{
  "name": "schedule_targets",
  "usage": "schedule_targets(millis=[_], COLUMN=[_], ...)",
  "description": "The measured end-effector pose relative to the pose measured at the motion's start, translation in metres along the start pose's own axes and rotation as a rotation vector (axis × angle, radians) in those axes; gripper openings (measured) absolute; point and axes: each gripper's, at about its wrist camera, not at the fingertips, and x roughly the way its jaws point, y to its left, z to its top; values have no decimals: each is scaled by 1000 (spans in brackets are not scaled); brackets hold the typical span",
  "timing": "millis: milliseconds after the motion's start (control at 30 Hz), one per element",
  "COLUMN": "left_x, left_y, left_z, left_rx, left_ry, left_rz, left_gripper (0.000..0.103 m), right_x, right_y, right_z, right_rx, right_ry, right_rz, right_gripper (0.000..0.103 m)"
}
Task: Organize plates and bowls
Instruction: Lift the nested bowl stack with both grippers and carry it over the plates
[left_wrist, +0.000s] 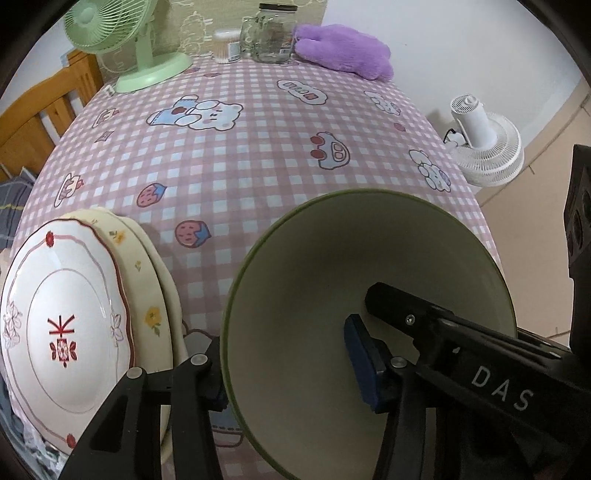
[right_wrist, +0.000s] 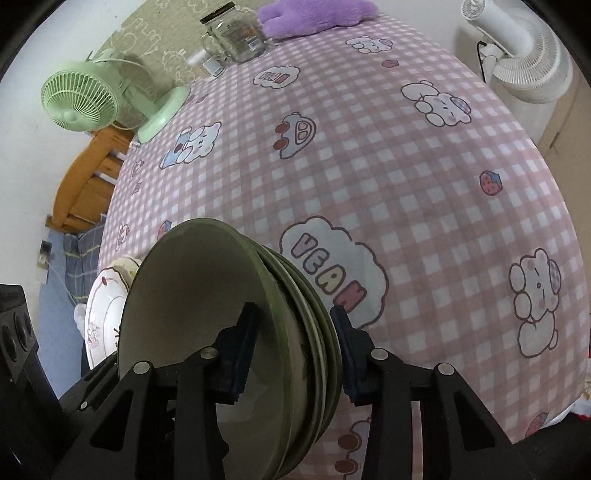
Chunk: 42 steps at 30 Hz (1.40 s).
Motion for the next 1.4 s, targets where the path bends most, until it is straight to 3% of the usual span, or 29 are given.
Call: schedule_targets(millis=[333,733,1000,1400], left_x=[-12,-59,-80,-110], left_y=[-6,-7,24,103], left_z=[-8,-1,0,-5], left_rx=[-77,-101,-105,-68], left_ry=[-8,-105,-148,-162], left_rz=[21,25,8,-19], left_gripper=[47,47,47,47], right_x=[-6,-50,-58,-47], right_y=[1,24,61,141], right_z=[2,10,8,-14], right_rx=[-49,-109,-135,-97], right_ry=[34,-35,-83,-124], right_rz=[-6,6,-6,-24], right_gripper=[43,43,43,43])
